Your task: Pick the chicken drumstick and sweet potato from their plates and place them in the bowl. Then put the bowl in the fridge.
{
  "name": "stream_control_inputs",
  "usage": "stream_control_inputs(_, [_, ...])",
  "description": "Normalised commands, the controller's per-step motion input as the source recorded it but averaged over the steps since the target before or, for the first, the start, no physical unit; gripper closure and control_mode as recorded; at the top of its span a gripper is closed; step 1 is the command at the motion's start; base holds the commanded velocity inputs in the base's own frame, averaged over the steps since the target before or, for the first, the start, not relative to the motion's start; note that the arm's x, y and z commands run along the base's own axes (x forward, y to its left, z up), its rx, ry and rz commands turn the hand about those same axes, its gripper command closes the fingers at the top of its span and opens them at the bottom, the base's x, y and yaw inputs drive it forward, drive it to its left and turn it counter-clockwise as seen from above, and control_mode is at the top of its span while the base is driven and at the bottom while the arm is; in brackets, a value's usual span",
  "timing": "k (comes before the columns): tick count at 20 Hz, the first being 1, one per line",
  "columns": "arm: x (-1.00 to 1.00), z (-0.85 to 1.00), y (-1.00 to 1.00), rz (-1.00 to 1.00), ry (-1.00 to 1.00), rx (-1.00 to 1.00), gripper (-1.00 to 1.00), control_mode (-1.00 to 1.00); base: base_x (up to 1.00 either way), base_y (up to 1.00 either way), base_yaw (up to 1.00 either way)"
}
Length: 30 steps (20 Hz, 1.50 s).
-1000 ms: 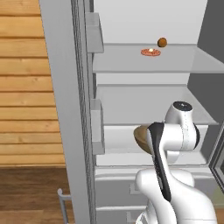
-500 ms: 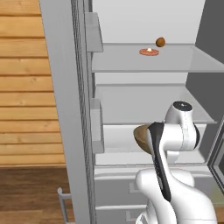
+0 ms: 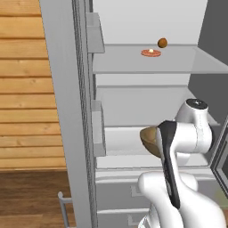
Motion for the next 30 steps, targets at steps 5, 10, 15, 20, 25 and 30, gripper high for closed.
stream_control_inputs(5, [-0.17,0.36,0.04,0.00,-0.20,-0.02,1.00,-1.00,0.00,0.00,0.00])
stream_control_inputs(10, [0.62,0.04,-0.12,0.00,-0.22,-0.03,1.00,-1.00,0.00,0.00,0.00])
stream_control_inputs(15, [0.80,-0.02,-0.09,0.07,-0.21,-0.08,1.00,-1.00,0.00,0.00,0.00])
stream_control_inputs(20, [0.54,0.05,-0.02,0.10,-0.13,-0.15,1.00,-1.00,0.00,0.00,0.00])
stream_control_inputs(25, [0.42,0.00,-0.01,0.08,-0.23,-0.20,1.00,-1.00,0.00,0.00,0.00])
stream_control_inputs(30, [0.56,0.00,-0.26,0.06,-0.05,-0.13,1.00,-1.00,0.00,0.00,0.00])
